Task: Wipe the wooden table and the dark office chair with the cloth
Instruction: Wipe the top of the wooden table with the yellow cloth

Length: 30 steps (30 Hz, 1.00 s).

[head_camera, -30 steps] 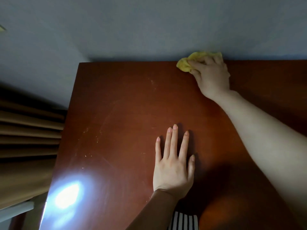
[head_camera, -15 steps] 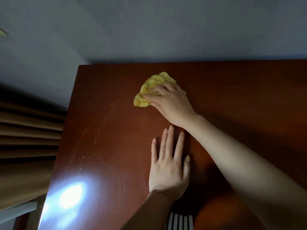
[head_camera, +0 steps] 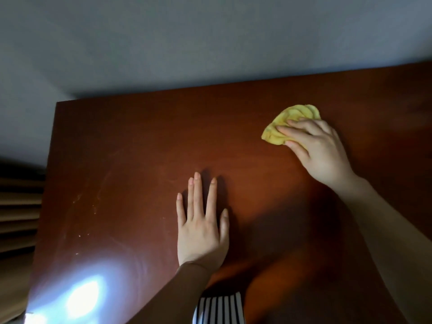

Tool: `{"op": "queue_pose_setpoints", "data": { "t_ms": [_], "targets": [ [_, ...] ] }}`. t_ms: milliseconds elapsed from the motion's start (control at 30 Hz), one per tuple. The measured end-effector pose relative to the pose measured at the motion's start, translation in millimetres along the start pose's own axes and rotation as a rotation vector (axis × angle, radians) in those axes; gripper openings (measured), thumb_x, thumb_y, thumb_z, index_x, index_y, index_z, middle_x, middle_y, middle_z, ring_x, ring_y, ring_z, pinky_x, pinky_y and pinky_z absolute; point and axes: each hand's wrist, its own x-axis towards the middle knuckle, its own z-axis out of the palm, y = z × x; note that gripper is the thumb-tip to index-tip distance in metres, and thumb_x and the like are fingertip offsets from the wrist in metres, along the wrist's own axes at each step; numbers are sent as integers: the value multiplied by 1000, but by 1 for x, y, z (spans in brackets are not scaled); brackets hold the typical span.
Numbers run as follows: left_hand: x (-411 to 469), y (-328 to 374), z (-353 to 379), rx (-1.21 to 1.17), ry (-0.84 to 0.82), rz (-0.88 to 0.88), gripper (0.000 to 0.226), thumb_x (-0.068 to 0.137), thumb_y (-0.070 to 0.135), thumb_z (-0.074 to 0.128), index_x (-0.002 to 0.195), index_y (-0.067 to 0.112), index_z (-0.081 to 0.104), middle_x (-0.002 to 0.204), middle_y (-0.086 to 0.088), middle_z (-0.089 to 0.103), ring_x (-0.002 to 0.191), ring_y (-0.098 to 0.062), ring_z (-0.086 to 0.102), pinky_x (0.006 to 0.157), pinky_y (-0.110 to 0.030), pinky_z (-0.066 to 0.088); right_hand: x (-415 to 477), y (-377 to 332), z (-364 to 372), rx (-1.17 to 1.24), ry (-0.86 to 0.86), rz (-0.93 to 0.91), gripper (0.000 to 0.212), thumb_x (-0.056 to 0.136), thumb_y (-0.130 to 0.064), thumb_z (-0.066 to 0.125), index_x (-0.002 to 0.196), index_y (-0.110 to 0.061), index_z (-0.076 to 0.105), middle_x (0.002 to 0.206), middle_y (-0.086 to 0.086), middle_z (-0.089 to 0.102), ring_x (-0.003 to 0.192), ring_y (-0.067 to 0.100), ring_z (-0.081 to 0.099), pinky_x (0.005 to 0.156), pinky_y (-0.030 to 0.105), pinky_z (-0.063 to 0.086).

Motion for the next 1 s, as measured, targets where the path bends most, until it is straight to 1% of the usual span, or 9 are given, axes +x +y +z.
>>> {"op": "queue_pose_setpoints", "data": {
  "t_ms": [200,300,367,467,633,700,800,900,1000],
  "targets": [
    [1,3,0,11,-4,15,59,93,36,30,147,12,30,156,-14,16,145,-24,11,116,-43,5,8,23,-2,-18,116,184,33,94,-18,58,127,-17,62,127,9,60,115,37,50,93,50,42],
    [-1,2,-2,8,-13,11,59,92,35,31,146,12,32,156,-14,19,145,-23,12,115,-43,7,25,31,0,-4,129,249,33,94,-19,57,127,-15,62,129,10,58,117,39,48,97,49,40],
    [0,1,-3,5,-13,11,59,92,34,31,146,11,32,155,-14,20,145,-22,11,115,-45,9,41,36,1,5,99,236,34,95,-19,56,128,-16,61,131,10,57,118,40,45,99,48,38],
    [1,2,-3,-15,-7,8,58,93,33,32,147,11,31,156,-13,19,145,-22,10,116,-44,8,68,37,9,6,51,198,36,96,-21,54,132,-21,58,134,7,55,120,40,42,101,46,35],
    [0,1,-1,-37,2,1,58,95,35,30,149,13,27,157,-12,15,146,-24,9,117,-45,6,96,8,29,4,-3,183,38,97,-25,50,135,-28,54,138,2,51,125,35,38,108,42,27],
    [0,1,1,-51,7,-4,59,95,36,31,149,12,26,158,-11,13,147,-24,7,117,-45,5,98,-9,35,16,-38,138,38,97,-24,50,134,-28,54,138,1,51,125,34,39,107,41,26],
    [-2,0,0,-90,-7,-1,67,93,46,35,150,13,21,159,-10,8,147,-23,3,118,-45,-1,87,-34,40,32,-102,38,37,97,-23,50,133,-27,56,137,1,53,123,33,41,102,42,30],
    [-5,-1,-4,-190,-2,28,75,89,51,41,150,13,20,159,-9,6,147,-22,0,118,-44,-2,59,-56,42,33,-110,-38,37,96,-21,52,131,-28,58,134,-1,56,122,31,44,99,43,32],
    [-4,-7,-13,-414,16,41,80,85,48,51,150,13,20,159,-8,3,147,-21,-5,119,-40,-1,28,-77,44,41,-66,-33,36,93,-19,58,127,-28,61,130,-2,60,119,30,50,96,44,36]
  ]
}}
